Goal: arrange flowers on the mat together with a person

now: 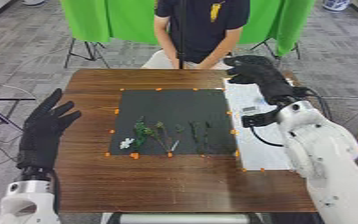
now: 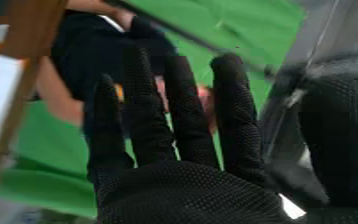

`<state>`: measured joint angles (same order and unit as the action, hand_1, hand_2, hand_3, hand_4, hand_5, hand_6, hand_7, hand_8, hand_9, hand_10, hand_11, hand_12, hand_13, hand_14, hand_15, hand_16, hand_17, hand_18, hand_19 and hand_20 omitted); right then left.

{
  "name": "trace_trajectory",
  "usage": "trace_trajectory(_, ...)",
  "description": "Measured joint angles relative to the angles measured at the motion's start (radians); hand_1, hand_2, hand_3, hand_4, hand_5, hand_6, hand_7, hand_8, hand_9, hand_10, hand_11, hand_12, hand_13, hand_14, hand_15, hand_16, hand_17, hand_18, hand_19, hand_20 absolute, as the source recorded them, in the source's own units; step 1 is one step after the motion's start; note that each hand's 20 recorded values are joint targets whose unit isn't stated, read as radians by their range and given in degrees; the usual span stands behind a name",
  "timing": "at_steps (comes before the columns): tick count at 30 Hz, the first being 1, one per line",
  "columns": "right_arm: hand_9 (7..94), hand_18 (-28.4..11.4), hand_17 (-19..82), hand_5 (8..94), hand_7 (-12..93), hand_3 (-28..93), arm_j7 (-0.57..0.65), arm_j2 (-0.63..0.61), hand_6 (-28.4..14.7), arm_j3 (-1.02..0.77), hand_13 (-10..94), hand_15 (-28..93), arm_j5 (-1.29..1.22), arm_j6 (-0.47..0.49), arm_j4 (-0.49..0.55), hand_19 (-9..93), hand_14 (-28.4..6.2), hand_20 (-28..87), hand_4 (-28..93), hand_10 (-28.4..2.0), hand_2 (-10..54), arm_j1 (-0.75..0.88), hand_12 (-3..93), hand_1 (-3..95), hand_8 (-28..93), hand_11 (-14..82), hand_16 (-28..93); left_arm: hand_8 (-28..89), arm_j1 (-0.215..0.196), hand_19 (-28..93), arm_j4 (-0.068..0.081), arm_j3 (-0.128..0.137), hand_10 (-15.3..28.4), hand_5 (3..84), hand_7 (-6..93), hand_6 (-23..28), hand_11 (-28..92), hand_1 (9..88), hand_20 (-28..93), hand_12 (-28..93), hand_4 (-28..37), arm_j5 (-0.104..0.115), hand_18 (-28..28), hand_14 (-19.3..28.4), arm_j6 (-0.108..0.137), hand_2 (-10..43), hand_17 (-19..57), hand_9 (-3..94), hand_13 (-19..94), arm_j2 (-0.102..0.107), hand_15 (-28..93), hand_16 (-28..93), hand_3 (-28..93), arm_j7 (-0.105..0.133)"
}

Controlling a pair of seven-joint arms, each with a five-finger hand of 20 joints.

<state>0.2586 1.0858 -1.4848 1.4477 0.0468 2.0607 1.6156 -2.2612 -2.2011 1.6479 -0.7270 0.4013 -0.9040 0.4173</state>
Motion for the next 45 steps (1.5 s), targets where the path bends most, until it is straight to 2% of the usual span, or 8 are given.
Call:
trace_trajectory(7, 41.9, -22.4, 4, 39.5, 13, 76, -0.041, 0.009, 3.8, -0.15, 35, 24, -0.326, -0.092, 0.044, 49, -18.7, 16, -28, -13.4, 12.3, 0.233, 13.0, 14.4, -12, 6.1, 14, -10, -0.026, 46, 0.0, 0.0, 15.4, 36.5, 10.9, 2.3, 18, 24.6, 14, 9, -24.1, 0.008, 22.7, 25.0, 0.002, 4.0, -9.3, 37.7, 28, 0.002, 45, -6, 82, 0.02)
trace_trajectory(13, 39.7, -22.1, 3, 35.4, 13, 76, -0.071, -0.001, 4.8, -0.147, 33, 22, -0.546, -0.066, 0.029, 48, -18.3, 16, -28, -12.4, 12.2, 0.343, 13.6, 13.8, -12, 4.8, 16, -10, -0.026, 45, 0.005, -0.01, 15.1, 35.5, 11.0, 2.0, 18, 24.4, 14, 9, -24.2, 0.013, 22.6, 24.9, 0.004, 3.9, -9.4, 36.7, 27, 0.004, 44, -6, 82, 0.025)
trace_trajectory(18, 39.4, -22.1, 2, 34.2, 13, 77, -0.103, -0.013, 5.5, -0.139, 33, 20, -0.531, -0.062, 0.017, 47, -18.2, 16, -28, -12.4, 12.1, 0.368, 13.8, 13.3, -12, 4.6, 17, -10, -0.01, 45, 0.011, -0.031, 14.9, 35.3, 11.1, 1.9, 17, 24.4, 14, 9, -24.3, 0.013, 22.5, 24.8, 0.003, 3.8, -9.4, 35.9, 27, 0.004, 44, -6, 82, 0.024)
trace_trajectory(29, 40.7, -23.2, 4, 35.0, 14, 77, -0.136, -0.028, 5.4, -0.126, 35, 22, -0.436, -0.072, 0.017, 49, -18.2, 17, -28, -12.2, 11.1, 0.39, 13.8, 14.2, -13, 6.1, 18, -10, -0.009, 45, 0.011, -0.032, 15.9, 34.4, 11.6, 2.7, 20, 24.6, 14, 10, -24.3, 0.012, 22.5, 25.0, 0.003, 3.8, -9.4, 35.7, 27, -0.001, 45, -6, 82, 0.015)
trace_trajectory(45, 41.4, -23.5, 4, 35.6, 14, 77, -0.128, -0.029, 5.2, -0.117, 36, 24, -0.45, -0.078, 0.011, 50, -18.0, 17, -28, -12.3, 10.6, 0.388, 13.6, 15.4, -13, 7.1, 17, -10, -0.013, 45, 0.014, -0.046, 16.1, 34.1, 12.0, 2.8, 20, 24.8, 14, 9, -23.9, 0.012, 22.6, 25.0, 0.004, 3.8, -9.4, 35.5, 27, -0.007, 45, -6, 82, 0.013)
